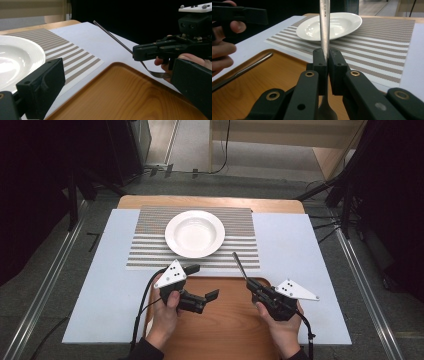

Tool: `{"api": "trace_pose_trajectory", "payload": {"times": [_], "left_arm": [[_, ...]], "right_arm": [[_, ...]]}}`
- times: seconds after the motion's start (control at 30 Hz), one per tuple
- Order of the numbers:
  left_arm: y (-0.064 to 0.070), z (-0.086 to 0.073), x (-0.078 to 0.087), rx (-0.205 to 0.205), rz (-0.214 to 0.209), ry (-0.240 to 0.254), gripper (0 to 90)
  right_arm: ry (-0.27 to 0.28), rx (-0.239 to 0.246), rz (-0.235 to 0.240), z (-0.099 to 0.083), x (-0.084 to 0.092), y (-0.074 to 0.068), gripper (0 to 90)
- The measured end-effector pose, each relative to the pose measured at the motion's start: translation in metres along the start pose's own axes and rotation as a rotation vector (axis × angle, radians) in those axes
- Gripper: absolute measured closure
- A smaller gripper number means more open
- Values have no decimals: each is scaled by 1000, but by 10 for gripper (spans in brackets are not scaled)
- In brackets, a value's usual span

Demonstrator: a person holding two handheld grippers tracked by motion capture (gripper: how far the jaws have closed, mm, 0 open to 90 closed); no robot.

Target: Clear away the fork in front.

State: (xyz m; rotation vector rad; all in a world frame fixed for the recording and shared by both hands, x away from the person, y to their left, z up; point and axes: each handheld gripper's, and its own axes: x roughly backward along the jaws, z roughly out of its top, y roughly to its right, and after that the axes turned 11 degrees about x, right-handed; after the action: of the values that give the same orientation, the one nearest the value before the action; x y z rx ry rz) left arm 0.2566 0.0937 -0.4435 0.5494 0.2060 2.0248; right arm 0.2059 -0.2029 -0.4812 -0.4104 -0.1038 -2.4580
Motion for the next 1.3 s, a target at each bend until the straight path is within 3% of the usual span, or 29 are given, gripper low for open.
{"api": "trace_pose_trajectory", "payload": {"times": [0.3, 0.4, 0.43, 0.53, 0.67, 0.9, 1.3], "left_arm": [[5, 1, -10, 42, -39, -14, 0], [5, 2, -12, 82, -50, -4, 13], [6, 2, -13, 94, -41, 5, 114], [8, 2, -15, 103, -21, 0, 145], [9, 2, -19, 121, 10, -6, 267], [9, 1, -23, 155, 19, -7, 423], [9, -1, -24, 196, -17, -6, 598]], "right_arm": [[20, 36, 37, -1, -2, -16, 839], [26, 41, 37, -1, -2, -21, 839], [34, 48, 36, 0, -2, -24, 838], [40, 57, 41, 0, -3, -26, 838], [43, 62, 45, 0, -3, -31, 838], [52, 80, 58, 1, -5, -38, 838], [56, 101, 64, 1, -9, -48, 838]]}}
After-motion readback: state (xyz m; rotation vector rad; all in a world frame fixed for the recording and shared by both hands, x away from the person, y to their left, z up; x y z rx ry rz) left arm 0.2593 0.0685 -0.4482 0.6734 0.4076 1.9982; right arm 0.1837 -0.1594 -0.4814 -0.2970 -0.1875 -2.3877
